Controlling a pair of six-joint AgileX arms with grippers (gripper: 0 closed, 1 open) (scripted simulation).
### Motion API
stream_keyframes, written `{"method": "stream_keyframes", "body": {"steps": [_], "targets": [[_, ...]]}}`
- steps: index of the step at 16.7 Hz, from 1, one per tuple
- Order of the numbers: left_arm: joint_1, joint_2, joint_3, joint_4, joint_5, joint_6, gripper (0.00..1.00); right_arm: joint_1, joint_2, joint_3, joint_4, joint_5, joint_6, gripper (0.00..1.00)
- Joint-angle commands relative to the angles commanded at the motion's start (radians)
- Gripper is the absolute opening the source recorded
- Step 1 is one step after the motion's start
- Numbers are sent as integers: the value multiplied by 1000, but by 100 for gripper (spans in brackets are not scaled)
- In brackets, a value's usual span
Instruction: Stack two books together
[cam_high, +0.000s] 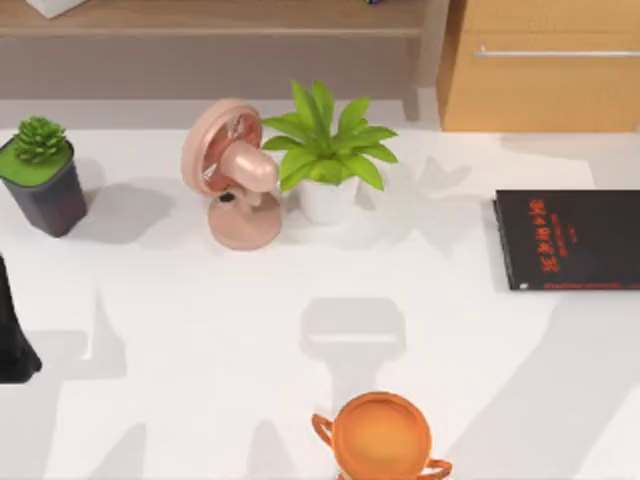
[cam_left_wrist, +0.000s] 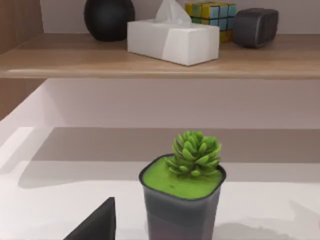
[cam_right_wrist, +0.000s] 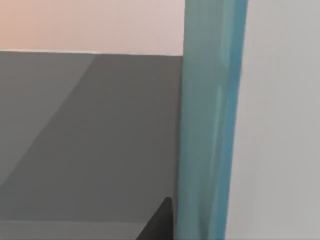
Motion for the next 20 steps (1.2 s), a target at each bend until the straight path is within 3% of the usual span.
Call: {"method": "stream_keyframes", "body": {"steps": [6, 20], "targets": [[0, 0, 0, 0, 0, 0, 100, 0, 0, 0, 0, 0, 0, 2], [0, 0, 0, 0, 0, 0, 100, -11, -43, -26, -14, -9, 2, 0]]}}
